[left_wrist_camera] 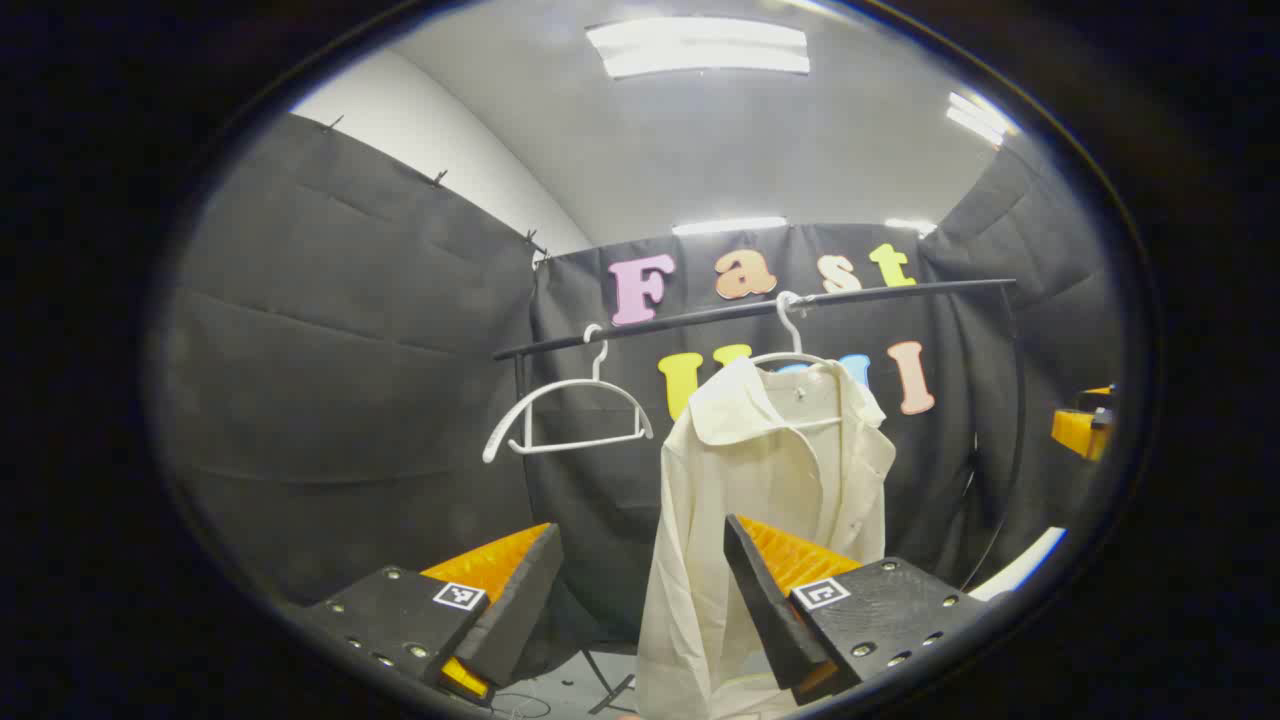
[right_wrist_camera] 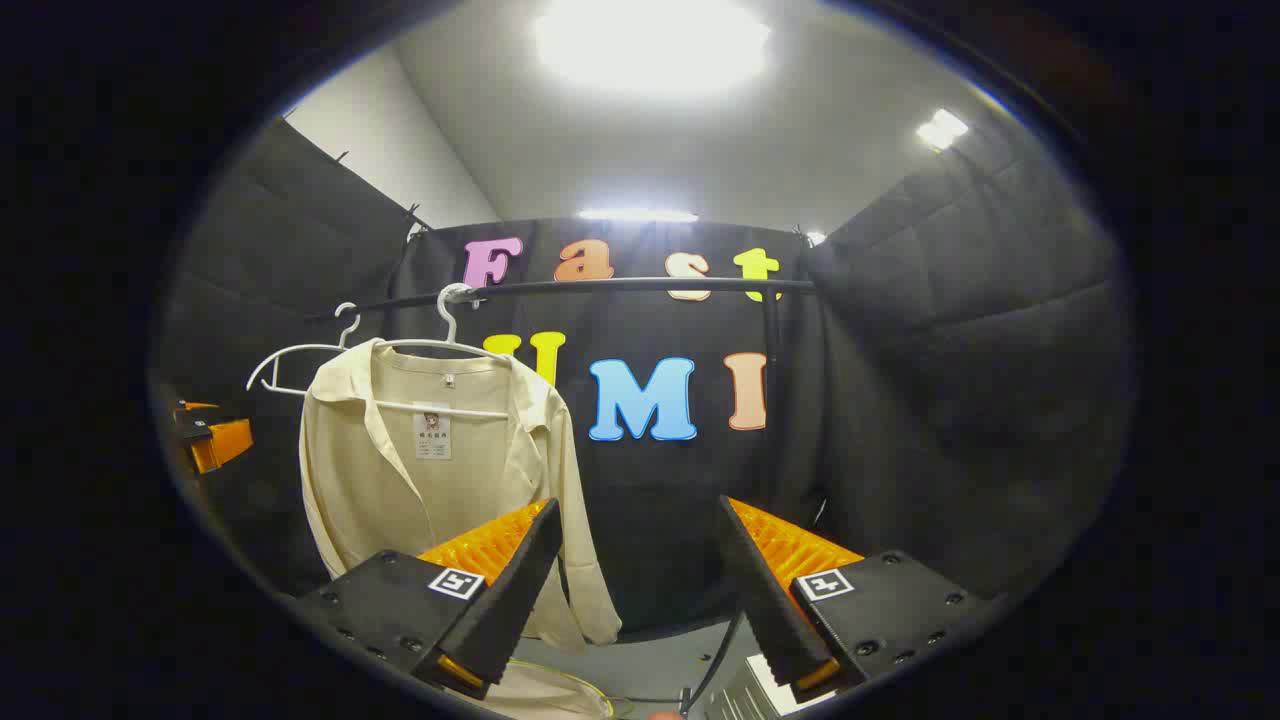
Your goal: Grasp the clothes on the hanger with both hands and then place them into the laundry hamper below.
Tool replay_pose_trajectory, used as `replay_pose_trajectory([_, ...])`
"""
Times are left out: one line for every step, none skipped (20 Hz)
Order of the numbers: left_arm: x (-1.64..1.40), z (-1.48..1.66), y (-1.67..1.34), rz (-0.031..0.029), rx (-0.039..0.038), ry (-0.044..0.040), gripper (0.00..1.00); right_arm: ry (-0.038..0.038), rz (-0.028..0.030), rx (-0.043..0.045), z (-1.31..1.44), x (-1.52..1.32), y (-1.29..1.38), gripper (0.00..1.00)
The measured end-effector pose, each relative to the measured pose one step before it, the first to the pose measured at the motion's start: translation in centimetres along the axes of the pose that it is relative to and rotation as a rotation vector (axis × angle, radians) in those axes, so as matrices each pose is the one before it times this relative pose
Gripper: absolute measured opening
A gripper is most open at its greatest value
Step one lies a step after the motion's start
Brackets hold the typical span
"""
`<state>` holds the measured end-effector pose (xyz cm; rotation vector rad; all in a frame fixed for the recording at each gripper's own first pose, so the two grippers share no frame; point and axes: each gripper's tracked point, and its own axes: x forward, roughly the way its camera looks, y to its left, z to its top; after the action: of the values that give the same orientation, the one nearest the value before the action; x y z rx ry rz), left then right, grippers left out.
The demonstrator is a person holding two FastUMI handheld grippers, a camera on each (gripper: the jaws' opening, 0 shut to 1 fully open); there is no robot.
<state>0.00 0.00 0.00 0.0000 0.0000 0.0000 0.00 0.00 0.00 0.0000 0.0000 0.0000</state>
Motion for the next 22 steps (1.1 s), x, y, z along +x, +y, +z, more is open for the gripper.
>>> replay_pose_trajectory([0.079, 0.203, -0.096, -0.00483, 0.00097, -0.00371, 0.94, -0.00083, 0.00084, 0.00283, 0.023, -0.065, -0.053, 0.98])
replay_pose_trajectory([-0.039, 0.144, -0.163, -0.00491, 0.0011, -0.00247, 0.94, 0.00057, 0.00067, 0.00147, -0.004, 0.12, -0.03, 0.98])
replay_pose_trajectory([0.132, 0.117, -0.051, -0.00195, 0.00015, -0.00113, 0.95, 0.00134, -0.00035, -0.00096, -0.11, 0.019, -0.053, 0.98])
replay_pose_trajectory([0.239, 0.136, -0.329, -0.0058, -0.00375, -0.00234, 0.95, 0.00076, 0.0002, -0.00283, -0.009, -0.007, -0.076, 0.97])
replay_pose_trajectory([0.006, 0.061, -0.222, -0.00512, -0.00497, -0.00178, 0.94, -0.00089, 0.00131, -0.00144, 0.079, -0.1, 0.044, 0.97])
replay_pose_trajectory([0.066, -0.128, -0.078, -0.00411, -0.00487, 0.00102, 0.94, -0.00462, 0.00114, -0.00008, 0.122, 0.02, 0.002, 0.98])
replay_pose_trajectory([0.104, -0.083, -0.146, -0.00461, -0.0025, 0.00494, 0.94, -0.00529, -0.00033, -0.00006, 0.052, 0.021, -0.009, 0.98])
replay_pose_trajectory([-0.145, -0.076, -0.18, -0.00378, 0.00098, 0.00194, 0.94, -0.00377, 0.00133, -0.00023, 0.045, 0.123, 0.017, 0.98])
replay_pose_trajectory([-0.07, 0.177, -0.097, -0.00331, 0.00129, -0.00221, 0.94, 0.00091, 0.00331, 0.00006, -0.093, 0.109, 0.096, 0.98])
replay_pose_trajectory([0.033, 0.043, -0.155, -0.00326, 0.00107, -0.00239, 0.95, 0.00463, 0.00241, 0.00103, -0.088, 0.162, 0.096, 0.97])
replay_pose_trajectory([0.032, 0.038, -0.064, -0.00025, 0.00066, -0.00018, 0.94, 0.0041, 0.00044, 0.00249, -0.194, 0.086, -0.104, 0.98])
replay_pose_trajectory([0.135, -0.056, -0.077, -0.00278, -0.00157, -0.0002, 0.95, 0.0019, 0.00094, 0.00352, -0.025, 0.084, -0.028, 0.98])
replay_pose_trajectory([0.005, 0.086, -0.043, -0.00084, -0.00124, -0.00122, 0.95, 0.0, 0.0001, 0.00343, 0.064, 0.14, 0.049, 0.98])
replay_pose_trajectory([-0.098, -0.121, 0.026, -0.00154, -0.00084, 0.00124, 0.95, -0.00133, 0.00046, 0.00171, 0.123, 0.051, 0.023, 0.97])
replay_pose_trajectory([0.059, 0.062, -0.083, -0.00188, -0.00273, -0.00006, 0.94, -0.0036, 0.00045, 0.00085, 0.009, 0.071, 0.045, 0.98])
replay_pose_trajectory([0.101, -0.083, 0.085, -0.00012, -0.00245, -0.00042, 0.94, -0.00284, 0.00178, -0.00024, 0.112, 0.004, 0.087, 0.98])
replay_pose_trajectory([0.007, 0.078, 0.118, 0.00217, -0.00198, -0.00127, 0.94, -0.00197, 0.00099, -0.00092, 0.065, 0.059, 0.074, 0.98])
replay_pose_trajectory([-0.067, -0.029, 0.127, 0.0012, -0.00259, -0.00065, 0.94, -0.0008, 0.00211, 0.00003, 0.038, 0.028, 0.089, 0.98])
replay_pose_trajectory([0.092, 0.102, 0.092, 0.00091, -0.00425, -0.00046, 0.94, -0.00072, 0.00271, 0.00092, 0.043, 0.043, 0.173, 0.98])
replay_pose_trajectory([-0.065, -0.047, 0.025, 0.00007, -0.00354, -0.00218, 0.94, -0.00161, 0.00171, 0.00003, 0.076, 0.093, 0.103, 0.98])
replay_pose_trajectory([0.1, 0.095, 0.077, -0.0005, -0.00001, -0.00126, 0.95, -0.00104, 0.00142, -0.00085, 0.034, -0.014, 0.004, 0.98])
replay_pose_trajectory([0.026, -0.065, -0.007, 0.00038, 0.00271, -0.00267, 0.94, -0.0007, 0.00128, -0.00051, 0.065, 0.077, 0.129, 0.98])
